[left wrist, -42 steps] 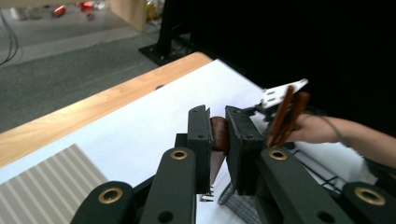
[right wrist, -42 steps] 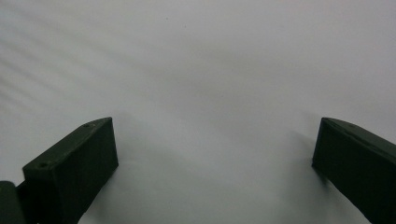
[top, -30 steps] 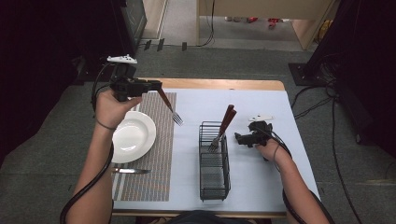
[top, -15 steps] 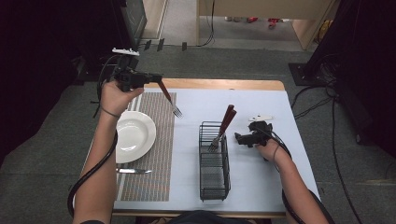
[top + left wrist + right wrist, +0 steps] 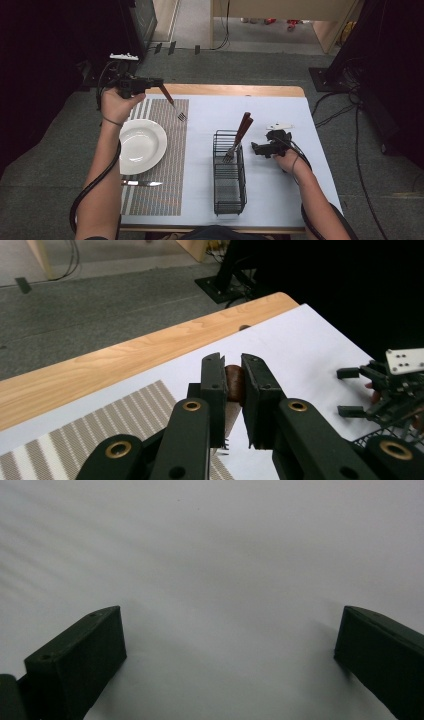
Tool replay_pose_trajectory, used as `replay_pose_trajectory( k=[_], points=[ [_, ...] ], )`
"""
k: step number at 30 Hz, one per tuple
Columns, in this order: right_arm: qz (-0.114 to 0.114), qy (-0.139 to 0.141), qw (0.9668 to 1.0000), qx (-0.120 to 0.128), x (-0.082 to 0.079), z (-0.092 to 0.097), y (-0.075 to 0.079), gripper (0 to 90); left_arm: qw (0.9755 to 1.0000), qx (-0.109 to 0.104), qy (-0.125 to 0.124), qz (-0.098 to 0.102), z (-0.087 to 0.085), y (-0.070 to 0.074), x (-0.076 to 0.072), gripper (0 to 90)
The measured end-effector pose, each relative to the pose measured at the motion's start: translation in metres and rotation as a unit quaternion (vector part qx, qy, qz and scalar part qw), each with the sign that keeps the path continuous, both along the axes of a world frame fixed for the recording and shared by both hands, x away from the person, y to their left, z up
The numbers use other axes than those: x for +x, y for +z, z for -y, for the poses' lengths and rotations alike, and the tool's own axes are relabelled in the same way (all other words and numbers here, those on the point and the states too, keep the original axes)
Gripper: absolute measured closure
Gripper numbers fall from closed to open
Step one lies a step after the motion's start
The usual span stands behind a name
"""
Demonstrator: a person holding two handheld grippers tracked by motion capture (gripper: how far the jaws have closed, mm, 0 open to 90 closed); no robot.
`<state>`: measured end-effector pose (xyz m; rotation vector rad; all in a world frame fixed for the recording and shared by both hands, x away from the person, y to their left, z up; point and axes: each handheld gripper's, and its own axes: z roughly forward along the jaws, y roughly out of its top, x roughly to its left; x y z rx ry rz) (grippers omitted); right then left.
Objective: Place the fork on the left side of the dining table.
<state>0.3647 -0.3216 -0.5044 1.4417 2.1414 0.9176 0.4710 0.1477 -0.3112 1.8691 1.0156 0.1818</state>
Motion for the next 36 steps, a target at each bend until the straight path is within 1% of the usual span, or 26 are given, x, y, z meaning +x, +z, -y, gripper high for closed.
replay_pose_trajectory(
  k=[1, 2, 3, 5, 6, 9, 10, 12, 13, 14, 15, 17, 18, 19, 20, 21, 22, 25, 28, 29, 30, 31, 32, 34, 36],
  points=[
    [0.000, 0.000, 1.0000, 0.000, 0.000, 0.000, 0.000, 0.0, 1.0000, 0.003, 0.007, 0.001, -0.003, -0.001, 0.001, 82.5],
    [0.000, 0.000, 1.0000, 0.000, 0.000, 0.000, 0.000, 0.0, 1.0000, 0.003, 0.007, 0.001, -0.003, -0.001, 0.001, 82.5],
    [0.000, 0.000, 1.0000, 0.000, 0.000, 0.000, 0.000, 0.0, 0.9998, 0.006, 0.020, 0.001, -0.010, -0.004, 0.002, 82.5],
    [0.000, 0.000, 1.0000, 0.000, 0.000, 0.000, 0.000, 0.0, 0.9997, 0.004, 0.023, 0.001, -0.013, -0.005, 0.002, 82.5],
    [0.000, 0.000, 1.0000, 0.000, 0.000, 0.000, 0.000, 0.0, 0.9994, -0.004, 0.034, 0.002, -0.019, -0.006, 0.004, 82.5],
    [0.000, 0.000, 1.0000, 0.000, 0.000, 0.000, 0.000, 0.0, 0.9986, -0.001, 0.053, 0.005, -0.028, -0.008, 0.005, 82.5],
    [0.000, 0.000, 1.0000, 0.000, 0.000, 0.000, 0.000, 0.0, 0.9986, -0.001, 0.053, 0.005, -0.028, -0.008, 0.005, 82.4],
    [0.000, 0.000, 1.0000, 0.000, 0.000, 0.000, 0.000, 0.0, 0.9978, 0.000, 0.066, 0.007, -0.033, -0.012, 0.007, 82.4],
    [0.000, 0.000, 1.0000, 0.000, 0.000, 0.000, 0.000, 0.0, 0.9968, -0.005, 0.080, 0.004, -0.040, -0.017, 0.008, 82.4],
    [0.000, 0.000, 1.0000, 0.000, 0.000, 0.000, 0.000, 0.0, 0.9962, -0.008, 0.087, 0.002, -0.044, -0.019, 0.009, 82.5],
    [0.000, 0.000, 1.0000, 0.000, 0.000, 0.000, 0.000, 0.0, 0.9962, -0.008, 0.087, 0.002, -0.044, -0.019, 0.009, 82.4],
    [0.000, 0.000, 1.0000, 0.000, 0.000, 0.000, 0.000, 0.0, 0.9944, -0.015, 0.104, -0.004, -0.054, -0.024, 0.011, 82.4],
    [0.000, 0.000, 1.0000, 0.000, 0.000, 0.000, 0.000, 0.0, 0.9944, -0.015, 0.104, -0.004, -0.054, -0.024, 0.011, 82.4],
    [0.000, 0.000, 1.0000, 0.000, 0.000, 0.000, 0.000, 0.0, 0.9930, -0.018, 0.116, -0.005, -0.059, -0.028, 0.012, 82.5],
    [-0.001, 0.000, 1.0000, 0.000, 0.000, 0.000, 0.000, 0.0, 0.9923, -0.020, 0.122, -0.005, -0.062, -0.029, 0.013, 82.5],
    [-0.001, 0.000, 1.0000, 0.000, 0.000, 0.000, 0.000, 0.0, 0.9923, -0.020, 0.122, -0.005, -0.062, -0.029, 0.013, 82.4],
    [0.000, 0.000, 1.0000, 0.000, 0.000, 0.000, 0.000, 0.0, 0.9908, -0.026, 0.133, -0.007, -0.066, -0.032, 0.014, 82.4],
    [0.000, 0.000, 1.0000, 0.000, 0.000, 0.000, 0.000, 0.0, 0.9893, -0.039, 0.140, -0.012, -0.072, -0.037, 0.015, 82.4],
    [0.000, 0.000, 1.0000, 0.000, 0.000, 0.000, 0.000, 0.0, 0.9887, -0.042, 0.143, -0.018, -0.075, -0.041, 0.016, 82.4],
    [0.000, 0.000, 1.0000, 0.000, 0.000, 0.000, 0.000, 0.0, 0.9878, -0.048, 0.147, -0.022, -0.078, -0.043, 0.017, 82.3],
    [0.000, 0.000, 1.0000, 0.000, 0.000, 0.000, 0.000, 0.0, 0.9875, -0.047, 0.148, -0.026, -0.080, -0.043, 0.017, 82.3],
    [0.000, 0.000, 1.0000, 0.000, 0.000, 0.000, 0.000, 0.0, 0.9875, -0.047, 0.148, -0.026, -0.080, -0.043, 0.017, 82.2],
    [0.000, 0.000, 1.0000, 0.000, 0.000, 0.000, 0.000, 0.0, 0.9870, -0.049, 0.150, -0.029, -0.082, -0.044, 0.017, 82.1],
    [0.000, 0.000, 1.0000, 0.000, 0.000, 0.000, 0.000, 0.0, 0.9858, -0.048, 0.155, -0.043, -0.090, -0.046, 0.017, 81.6],
    [0.000, 0.000, 1.0000, 0.000, 0.000, 0.000, 0.000, 0.0, 0.9854, -0.044, 0.157, -0.047, -0.092, -0.047, 0.017, 80.8]
  ],
)
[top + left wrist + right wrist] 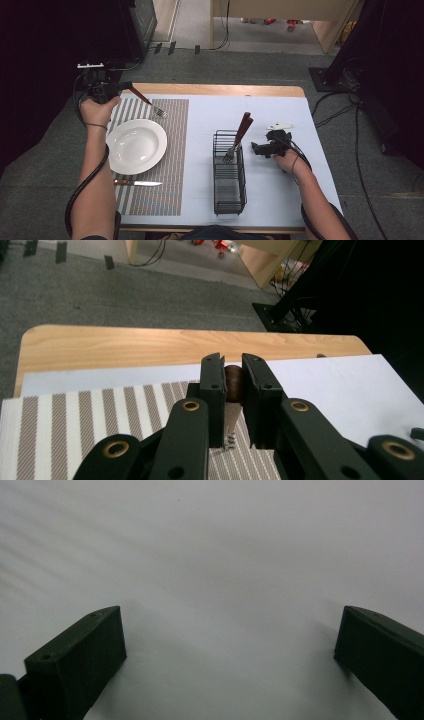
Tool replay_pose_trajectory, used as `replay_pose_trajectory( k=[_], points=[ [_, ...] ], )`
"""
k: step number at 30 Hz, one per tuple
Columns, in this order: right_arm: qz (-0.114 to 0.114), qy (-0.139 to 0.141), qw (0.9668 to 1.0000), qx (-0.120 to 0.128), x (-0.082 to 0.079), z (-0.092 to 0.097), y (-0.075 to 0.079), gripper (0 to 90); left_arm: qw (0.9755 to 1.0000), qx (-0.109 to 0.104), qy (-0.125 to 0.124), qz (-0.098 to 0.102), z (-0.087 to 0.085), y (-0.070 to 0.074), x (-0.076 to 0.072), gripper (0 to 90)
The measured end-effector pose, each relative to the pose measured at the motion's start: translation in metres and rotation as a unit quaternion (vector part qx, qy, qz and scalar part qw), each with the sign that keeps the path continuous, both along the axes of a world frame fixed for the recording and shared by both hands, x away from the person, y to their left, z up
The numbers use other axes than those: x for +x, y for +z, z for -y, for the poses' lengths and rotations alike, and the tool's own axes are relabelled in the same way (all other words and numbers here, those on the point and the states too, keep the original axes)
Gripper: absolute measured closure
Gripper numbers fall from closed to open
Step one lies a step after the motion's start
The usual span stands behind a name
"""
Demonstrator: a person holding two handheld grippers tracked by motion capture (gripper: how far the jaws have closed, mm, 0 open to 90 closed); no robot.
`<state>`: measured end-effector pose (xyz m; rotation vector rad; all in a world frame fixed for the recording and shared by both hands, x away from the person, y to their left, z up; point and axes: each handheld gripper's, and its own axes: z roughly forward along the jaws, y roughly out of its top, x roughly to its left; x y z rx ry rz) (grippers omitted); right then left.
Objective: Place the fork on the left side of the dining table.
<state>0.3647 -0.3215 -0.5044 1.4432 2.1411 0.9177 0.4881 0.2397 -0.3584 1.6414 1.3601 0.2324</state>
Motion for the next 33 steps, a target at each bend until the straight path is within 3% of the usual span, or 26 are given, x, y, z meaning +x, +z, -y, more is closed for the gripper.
replay_pose_trajectory(
  k=[8, 19, 25, 33],
  points=[
    [0.000, 0.000, 1.0000, 0.000, 0.000, 0.000, 0.000, 0.0, 0.9995, -0.002, 0.019, -0.024, -0.019, -0.013, 0.003, 78.5],
    [0.000, 0.000, 1.0000, 0.000, 0.000, 0.000, 0.000, 0.0, 0.9984, -0.024, 0.021, -0.047, -0.041, -0.031, 0.008, 76.5],
    [0.000, 0.000, 1.0000, 0.000, 0.000, 0.000, 0.000, 0.0, 0.9969, -0.034, 0.034, -0.061, -0.052, -0.046, 0.009, 74.5],
    [0.000, 0.000, 1.0000, 0.000, 0.000, 0.000, 0.000, 0.0, 0.9964, -0.048, 0.035, -0.061, -0.062, -0.060, 0.009, 72.9]
  ],
)
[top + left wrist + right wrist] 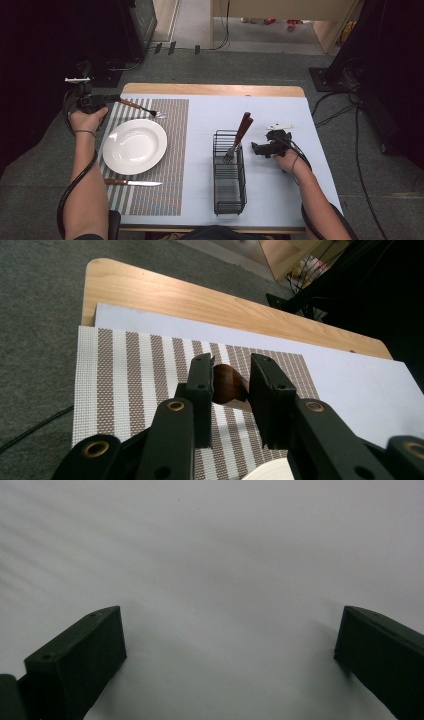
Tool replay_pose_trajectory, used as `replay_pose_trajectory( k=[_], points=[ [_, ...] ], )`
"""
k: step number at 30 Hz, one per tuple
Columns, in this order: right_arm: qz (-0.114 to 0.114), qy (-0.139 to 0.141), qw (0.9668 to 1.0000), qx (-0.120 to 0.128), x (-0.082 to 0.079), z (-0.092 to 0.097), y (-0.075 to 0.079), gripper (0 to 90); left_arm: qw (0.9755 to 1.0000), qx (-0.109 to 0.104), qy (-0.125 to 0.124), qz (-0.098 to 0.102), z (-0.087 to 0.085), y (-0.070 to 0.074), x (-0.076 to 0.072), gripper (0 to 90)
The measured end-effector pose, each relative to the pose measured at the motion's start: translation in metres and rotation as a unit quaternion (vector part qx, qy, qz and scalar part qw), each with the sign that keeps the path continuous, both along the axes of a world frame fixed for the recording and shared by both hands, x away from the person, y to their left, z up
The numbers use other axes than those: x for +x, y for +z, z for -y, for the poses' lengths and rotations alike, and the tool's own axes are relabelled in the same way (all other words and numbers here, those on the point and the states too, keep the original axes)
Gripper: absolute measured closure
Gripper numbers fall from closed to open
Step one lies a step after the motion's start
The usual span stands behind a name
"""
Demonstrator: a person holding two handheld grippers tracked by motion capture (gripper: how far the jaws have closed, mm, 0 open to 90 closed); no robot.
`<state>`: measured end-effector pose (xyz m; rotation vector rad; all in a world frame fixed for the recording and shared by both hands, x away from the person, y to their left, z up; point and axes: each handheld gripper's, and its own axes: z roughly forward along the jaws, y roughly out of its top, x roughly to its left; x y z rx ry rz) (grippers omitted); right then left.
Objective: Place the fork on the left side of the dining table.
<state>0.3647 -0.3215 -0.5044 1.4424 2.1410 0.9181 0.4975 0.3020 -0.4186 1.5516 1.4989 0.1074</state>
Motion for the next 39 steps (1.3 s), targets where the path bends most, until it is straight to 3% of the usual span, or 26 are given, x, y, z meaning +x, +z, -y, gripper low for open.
replay_pose_trajectory(
  k=[2, 8, 13, 23, 39],
  points=[
    [0.000, 0.000, 1.0000, 0.000, 0.000, 0.000, 0.000, 0.0, 1.0000, -0.003, -0.001, 0.005, -0.002, -0.002, -0.001, 72.8],
    [0.000, 0.000, 1.0000, 0.000, 0.000, 0.000, 0.000, 0.0, 0.9998, -0.015, 0.001, -0.013, -0.010, -0.016, 0.000, 70.8],
    [0.000, 0.000, 1.0000, 0.000, 0.000, 0.000, 0.000, 0.0, 0.9987, -0.042, 0.007, -0.028, -0.019, -0.031, 0.001, 70.3],
    [0.000, 0.000, 1.0000, 0.000, 0.000, 0.000, 0.000, 0.0, 0.9970, -0.052, -0.003, -0.058, -0.016, -0.049, 0.006, 67.0],
    [0.000, 0.000, 1.0000, 0.000, 0.000, 0.000, 0.000, 0.0, 0.9975, -0.022, 0.006, -0.066, -0.014, -0.063, 0.008, 61.6]
  ],
)
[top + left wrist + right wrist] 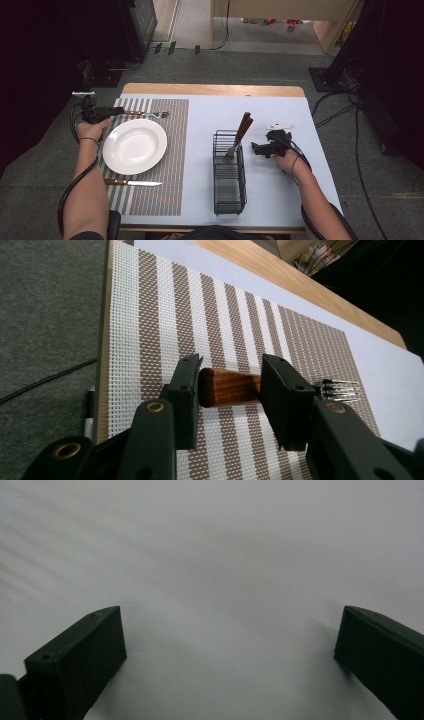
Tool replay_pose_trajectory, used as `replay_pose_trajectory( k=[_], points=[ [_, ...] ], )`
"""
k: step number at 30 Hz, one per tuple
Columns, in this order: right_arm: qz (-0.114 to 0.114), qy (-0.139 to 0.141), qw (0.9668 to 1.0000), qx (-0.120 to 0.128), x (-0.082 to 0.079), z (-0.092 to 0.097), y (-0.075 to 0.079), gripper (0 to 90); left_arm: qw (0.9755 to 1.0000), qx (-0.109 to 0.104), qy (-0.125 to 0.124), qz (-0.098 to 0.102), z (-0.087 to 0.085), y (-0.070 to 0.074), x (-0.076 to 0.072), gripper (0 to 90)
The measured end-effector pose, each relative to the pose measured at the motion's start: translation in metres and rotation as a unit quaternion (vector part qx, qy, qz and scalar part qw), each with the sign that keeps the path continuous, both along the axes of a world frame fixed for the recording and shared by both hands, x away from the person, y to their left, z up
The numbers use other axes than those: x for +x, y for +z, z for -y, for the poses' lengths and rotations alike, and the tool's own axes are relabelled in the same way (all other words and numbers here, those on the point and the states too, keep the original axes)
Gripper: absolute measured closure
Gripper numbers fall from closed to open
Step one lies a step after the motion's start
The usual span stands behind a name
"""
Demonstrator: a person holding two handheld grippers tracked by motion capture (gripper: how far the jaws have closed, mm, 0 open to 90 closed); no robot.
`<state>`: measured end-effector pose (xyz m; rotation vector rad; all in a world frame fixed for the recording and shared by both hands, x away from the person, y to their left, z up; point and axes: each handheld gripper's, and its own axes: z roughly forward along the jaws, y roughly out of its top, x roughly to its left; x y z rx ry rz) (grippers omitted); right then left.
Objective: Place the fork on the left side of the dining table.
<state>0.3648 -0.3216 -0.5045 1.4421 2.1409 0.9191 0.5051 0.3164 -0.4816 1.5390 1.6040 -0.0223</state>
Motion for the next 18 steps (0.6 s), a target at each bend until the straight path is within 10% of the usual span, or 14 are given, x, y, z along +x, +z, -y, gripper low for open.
replay_pose_trajectory(
  k=[18],
  points=[
    [0.000, 0.000, 1.0000, 0.000, 0.0000, 0.0001, 0.0001, 0.0, 0.9979, 0.063, -0.017, 0.005, 0.0086, -0.0005, 0.0017, 58.1]
  ],
)
